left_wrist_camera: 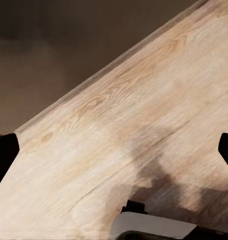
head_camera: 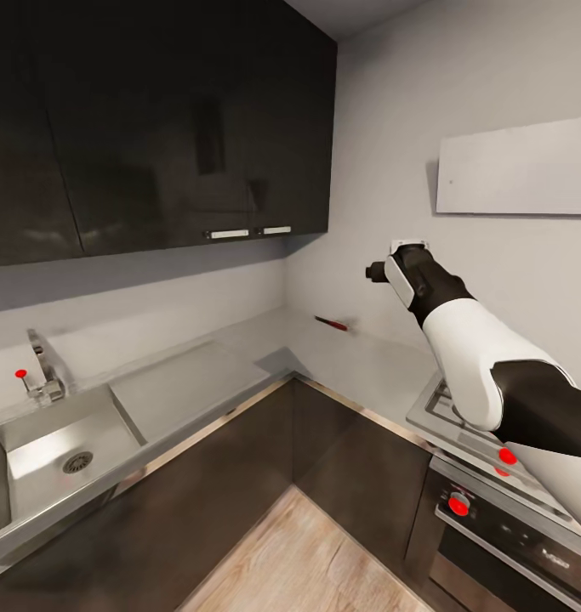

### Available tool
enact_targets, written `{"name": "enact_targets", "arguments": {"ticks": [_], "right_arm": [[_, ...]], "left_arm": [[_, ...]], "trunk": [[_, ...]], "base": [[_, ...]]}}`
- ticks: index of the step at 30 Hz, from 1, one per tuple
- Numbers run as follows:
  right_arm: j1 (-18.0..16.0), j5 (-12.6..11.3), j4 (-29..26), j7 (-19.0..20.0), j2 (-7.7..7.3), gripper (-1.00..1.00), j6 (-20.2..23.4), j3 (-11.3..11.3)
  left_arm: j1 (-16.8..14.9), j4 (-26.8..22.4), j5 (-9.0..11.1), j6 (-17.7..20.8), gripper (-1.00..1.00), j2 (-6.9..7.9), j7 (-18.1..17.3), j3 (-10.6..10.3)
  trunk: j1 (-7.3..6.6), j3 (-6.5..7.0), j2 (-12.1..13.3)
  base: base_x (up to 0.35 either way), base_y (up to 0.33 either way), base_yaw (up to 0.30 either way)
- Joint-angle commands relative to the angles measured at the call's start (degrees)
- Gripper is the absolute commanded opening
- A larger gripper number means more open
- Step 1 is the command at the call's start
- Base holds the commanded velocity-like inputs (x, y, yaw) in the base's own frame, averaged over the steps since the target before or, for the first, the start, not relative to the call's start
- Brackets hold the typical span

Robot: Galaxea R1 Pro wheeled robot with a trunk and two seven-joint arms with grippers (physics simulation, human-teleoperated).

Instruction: In the kitchen, take the Vidalia onion out of the sink, dice it on the chopping board with the paring knife, put the diced onion into the bowl on the countertop, then place both the paring knife and the chopping board into the sink.

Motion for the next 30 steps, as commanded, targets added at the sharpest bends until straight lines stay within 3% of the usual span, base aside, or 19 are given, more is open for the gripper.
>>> {"name": "enact_targets", "arguments": {"ticks": [1,7,17,24,30], "right_arm": [[0.0,-0.2,0.0,-0.3,-0.01,1.00,0.2,0.2],[0.0,-0.2,0.1,-0.3,-0.01,1.00,0.1,0.2],[0.0,-0.2,0.2,-0.3,-0.01,1.00,0.1,0.2],[0.0,-0.2,1.2,-0.3,-0.09,1.00,-0.4,0.2],[0.0,-0.1,1.7,-0.3,-0.10,1.00,-1.5,0.2]], "left_arm": [[0.0,0.2,-0.1,1.8,1.00,-0.03,-1.2,-0.3],[0.0,0.3,0.0,5.8,1.00,1.27,-12.9,-0.3],[0.3,0.5,0.1,6.3,1.00,2.99,-17.0,-0.2],[7.3,0.5,0.2,6.3,1.00,4.10,-20.3,-0.2],[14.6,0.5,0.2,5.9,1.00,3.55,-22.4,-0.2]], "trunk": [[0.02,-0.03,0.0],[0.02,-0.03,0.0],[0.02,-0.03,0.0],[0.02,-0.03,0.0],[0.02,-0.03,0.0]], "base": [[0.000,0.000,0.000],[0.000,0.000,0.000],[0.000,0.000,0.000],[0.000,0.000,0.000],[0.000,0.000,0.000]]}}
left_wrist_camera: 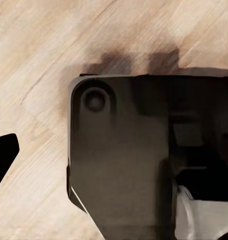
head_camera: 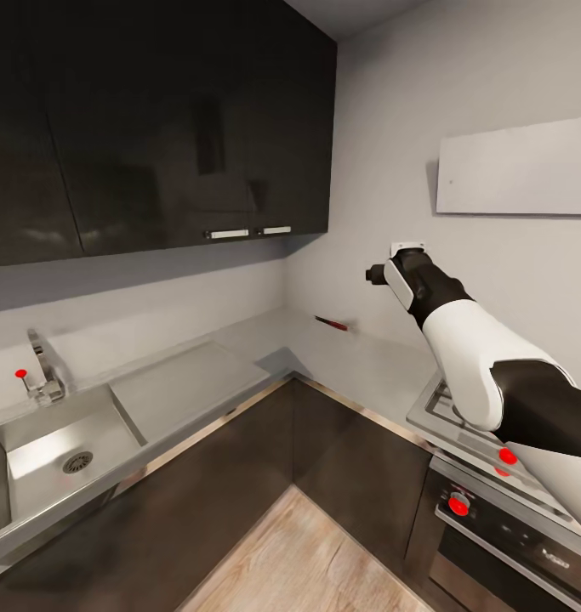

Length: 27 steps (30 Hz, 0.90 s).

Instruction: In the kitchen, take the Vidalia onion out of the sink, dice it on the chopping board with the paring knife, put the diced onion into the bowl on the countertop, then place both the paring knife and the chopping board into the sink.

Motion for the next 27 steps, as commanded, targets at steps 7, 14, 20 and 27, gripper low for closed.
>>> {"name": "enact_targets", "arguments": {"ticks": [7,14,20,27], "right_arm": [[0.0,-0.1,0.0,-0.3,-0.08,1.00,0.2,0.2],[0.0,-0.1,0.0,-0.3,0.05,1.00,0.2,0.2],[0.0,-0.1,0.0,-0.3,0.08,1.00,0.2,0.2],[0.0,-0.3,0.0,-0.3,0.22,1.00,0.2,0.3]], "left_arm": [[8.0,0.1,0.7,-7.4,1.00,-0.43,-0.5,-0.2],[13.6,0.0,0.9,-14.7,1.00,0.36,-0.2,-0.1],[14.0,-0.4,6.0,-15.5,1.00,1.10,-0.4,3.1],[14.0,-4.5,7.8,-13.8,1.00,1.23,0.0,4.4]], "trunk": [[0.03,0.01,0.0],[0.03,0.01,0.0],[0.03,0.01,0.0],[0.03,0.01,0.0]], "base": [[0.000,0.000,0.000],[0.000,0.000,0.000],[0.000,0.000,0.000],[0.000,0.000,0.000]]}}
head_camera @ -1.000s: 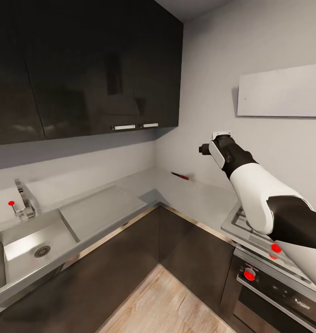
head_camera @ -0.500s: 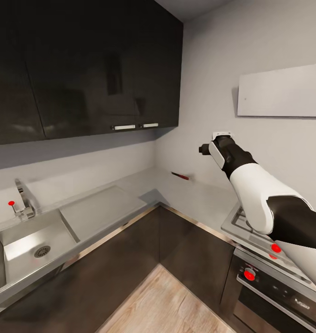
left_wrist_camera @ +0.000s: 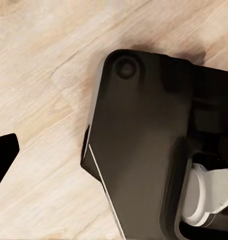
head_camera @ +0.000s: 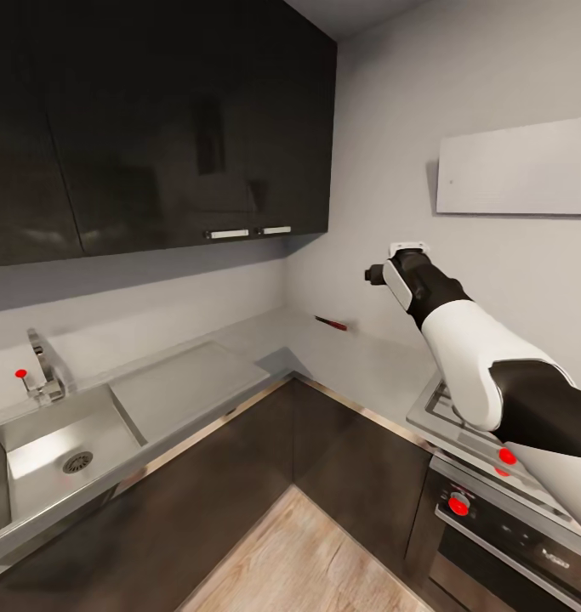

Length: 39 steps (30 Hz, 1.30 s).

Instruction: In the kitchen, take the Vidalia onion out of the sink, dice it on the chopping board with the paring knife, put the diced onion into the bowl on the countertop, then place both the paring knife and the chopping board into the sink.

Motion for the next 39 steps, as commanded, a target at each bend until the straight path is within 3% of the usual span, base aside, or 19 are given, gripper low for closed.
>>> {"name": "enact_targets", "arguments": {"ticks": [1,5,6,9,11,12,16,19,23,39], "right_arm": [[0.0,-0.2,-0.1,-0.3,0.04,1.00,0.3,0.2],[0.0,-0.2,-0.1,-0.3,0.23,1.00,0.3,0.2],[0.0,-0.2,-0.1,-0.3,0.24,1.00,0.3,0.2],[0.0,-0.2,-0.1,-0.3,0.28,1.00,0.2,0.2],[0.0,-0.2,0.0,-0.3,0.31,1.00,0.3,0.2],[0.0,-0.2,0.0,-0.3,0.35,1.00,0.3,0.2],[0.0,-0.2,-0.1,-0.3,0.38,1.00,0.3,0.2],[0.0,-0.2,0.0,-0.3,0.38,1.00,0.2,0.2],[0.0,-0.2,0.0,-0.3,0.39,1.00,0.2,0.2],[0.1,-0.2,0.0,-0.2,0.23,1.00,0.2,0.2]], "left_arm": [[0.0,-1.8,0.7,1.5,1.00,0.02,-0.4,-0.1],[0.0,-8.8,0.6,11.2,1.00,0.42,1.6,0.0],[0.0,-12.2,0.4,14.3,1.00,0.77,5.2,0.0],[-0.1,-18.0,-0.3,16.8,1.00,1.05,15.5,-0.1],[-0.1,-20.5,-1.5,17.3,1.00,1.15,18.6,-0.1],[-0.1,-22.3,-3.2,17.8,1.00,1.43,20.2,-0.1],[-0.1,-24.3,-6.6,20.5,1.00,2.09,21.4,-0.1],[-0.1,-26.6,-7.8,23.3,1.00,3.04,21.7,-0.1],[-0.1,-29.7,-8.3,25.1,1.00,3.85,21.7,-0.1],[-0.1,-35.1,-8.5,26.7,1.00,3.88,22.1,-0.1]], "trunk": [[0.02,-0.01,0.0],[0.02,-0.01,0.0],[0.02,-0.01,0.0],[0.02,-0.01,0.0],[0.02,-0.01,0.0],[0.02,-0.01,0.0],[0.02,-0.01,0.0],[0.02,-0.01,0.0],[0.02,-0.01,0.0],[0.02,-0.01,0.0]], "base": [[0.000,0.000,0.000],[0.000,0.000,0.000],[0.000,0.000,0.000],[0.000,0.000,0.000],[0.000,0.000,0.000],[0.000,0.000,0.000],[0.000,0.000,0.000],[0.000,0.000,0.000],[0.000,0.000,0.000],[0.000,0.000,0.000]]}}
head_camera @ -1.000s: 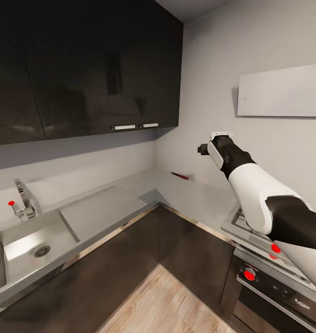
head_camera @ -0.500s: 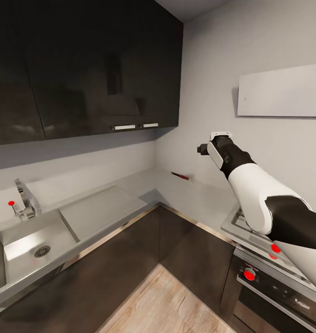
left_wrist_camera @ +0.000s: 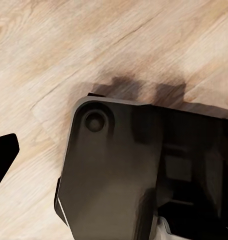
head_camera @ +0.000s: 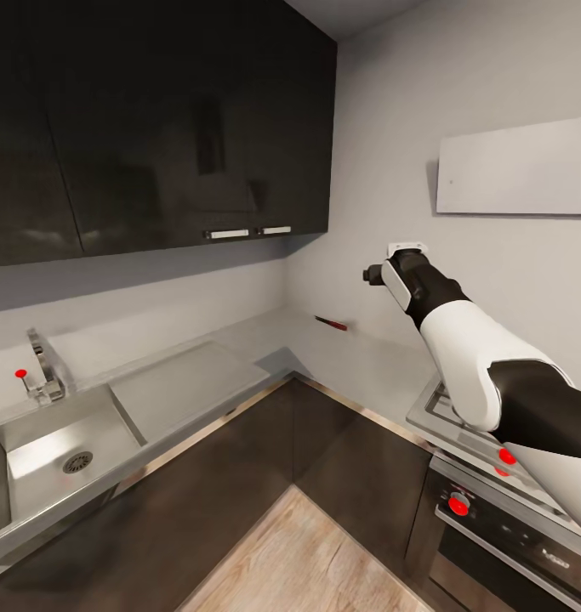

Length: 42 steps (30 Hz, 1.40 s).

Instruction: In the kitchen, take the Vidalia onion out of the sink, dice it on the chopping board with the paring knife, put the diced onion into the bowl on the countertop, then place both the paring knife and the chopping board into the sink.

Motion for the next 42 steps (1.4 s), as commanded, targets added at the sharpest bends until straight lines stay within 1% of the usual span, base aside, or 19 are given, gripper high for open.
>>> {"name": "enact_targets", "arguments": {"ticks": [1,5,7,10,12,18,22,27,38,40,41,42], "right_arm": [[0.0,-0.2,-0.1,-0.3,-0.06,1.00,0.3,0.2],[0.0,-0.2,0.0,-0.3,-0.17,1.00,0.3,0.2],[0.0,-0.1,0.0,-0.3,-0.18,1.00,0.3,0.2],[0.0,-0.1,0.0,-0.3,-0.10,1.00,0.3,0.2],[0.0,-0.1,-0.1,-0.3,-0.02,1.00,0.3,0.2],[0.0,-0.1,0.0,-0.3,0.47,1.00,0.3,0.2],[0.0,-0.1,0.0,-0.3,0.58,1.00,0.3,0.2],[0.0,-0.1,0.0,-0.3,0.58,1.00,0.3,0.2],[0.0,-0.1,-0.1,-0.3,0.57,1.00,0.3,0.2],[0.0,-0.1,-0.1,-0.4,0.59,1.00,0.3,0.2],[0.0,-0.1,-0.1,-0.4,0.59,1.00,0.3,0.2],[0.0,-0.1,-0.1,-0.4,0.59,1.00,0.3,0.2]], "left_arm": [[0.0,0.0,0.5,-0.3,1.00,0.08,0.5,-0.5],[0.0,1.2,0.5,-0.3,1.00,0.05,0.5,-0.6],[0.0,3.0,0.6,-0.4,1.00,0.10,0.5,-0.6],[0.0,7.7,0.6,-0.5,1.00,-0.03,0.3,-0.6],[0.0,10.0,0.6,-0.5,1.00,-0.09,0.3,-0.6],[0.0,14.8,0.6,-0.4,1.00,0.05,0.1,-0.6],[0.0,21.3,0.6,-0.4,1.00,0.11,0.1,-0.6],[0.0,25.2,0.6,-0.5,1.00,0.16,0.1,-0.6],[0.1,26.1,0.6,-0.5,1.00,-0.25,0.1,-0.6],[0.0,26.4,0.6,-0.5,1.00,-1.33,0.2,-0.6],[0.0,26.4,0.6,-0.5,1.00,-1.53,0.2,-0.6],[0.0,26.2,0.6,-0.5,1.00,-2.04,0.2,0.1]], "trunk": [[0.02,-0.01,0.0],[0.02,-0.01,0.0],[0.02,-0.01,0.0],[0.02,-0.01,0.0],[0.02,-0.01,0.0],[0.02,-0.01,0.0],[0.02,-0.01,0.0],[0.02,-0.01,0.0],[0.02,-0.01,0.0],[0.02,-0.01,0.0],[0.02,-0.01,0.0],[0.02,-0.01,0.0]], "base": [[0.000,0.000,0.000],[0.000,0.000,0.000],[0.000,0.000,0.000],[0.000,0.000,0.000],[0.000,0.000,0.000],[0.000,0.000,0.000],[0.000,0.000,0.000],[0.000,0.000,0.000],[0.000,0.000,0.000],[0.000,0.000,0.000],[0.000,0.000,0.000],[0.000,0.000,0.000]]}}
